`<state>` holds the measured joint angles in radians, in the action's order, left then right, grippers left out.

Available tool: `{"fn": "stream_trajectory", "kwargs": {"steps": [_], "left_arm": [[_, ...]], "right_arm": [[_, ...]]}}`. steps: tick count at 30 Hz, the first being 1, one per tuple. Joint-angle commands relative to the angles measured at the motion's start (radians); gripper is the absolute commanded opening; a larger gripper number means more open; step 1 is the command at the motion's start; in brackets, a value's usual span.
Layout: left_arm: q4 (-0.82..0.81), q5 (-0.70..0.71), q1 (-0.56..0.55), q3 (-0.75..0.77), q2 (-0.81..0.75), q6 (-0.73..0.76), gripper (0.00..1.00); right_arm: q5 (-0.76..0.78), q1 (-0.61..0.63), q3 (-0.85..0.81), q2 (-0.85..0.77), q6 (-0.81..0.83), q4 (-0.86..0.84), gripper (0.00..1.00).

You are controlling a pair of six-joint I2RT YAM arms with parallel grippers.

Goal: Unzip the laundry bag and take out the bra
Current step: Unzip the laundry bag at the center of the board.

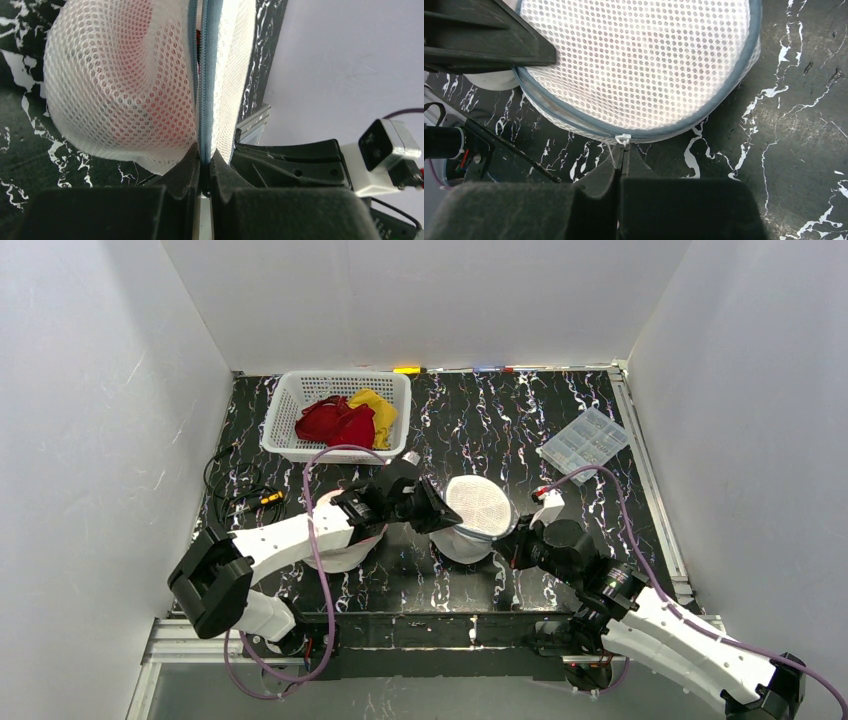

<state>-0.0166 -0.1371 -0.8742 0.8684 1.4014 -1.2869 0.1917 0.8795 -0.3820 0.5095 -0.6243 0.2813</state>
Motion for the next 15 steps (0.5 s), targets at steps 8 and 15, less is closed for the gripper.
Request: {"fn": "stream_trajectory", "kwargs": {"steps": [8, 15], "left_arm": [[0.149, -0.586, 0.157, 0.276, 0.071, 0.539, 0.0], [0.214, -0.675, 0.166, 0.321, 0.161, 0.656, 0.0]], "right_arm": [[-0.104, 0.001, -0.153, -0.02, 0.102, -0.028, 0.01], [-0.176, 0.004, -0.141, 0.018, 0.082, -0.103, 0.01]]}}
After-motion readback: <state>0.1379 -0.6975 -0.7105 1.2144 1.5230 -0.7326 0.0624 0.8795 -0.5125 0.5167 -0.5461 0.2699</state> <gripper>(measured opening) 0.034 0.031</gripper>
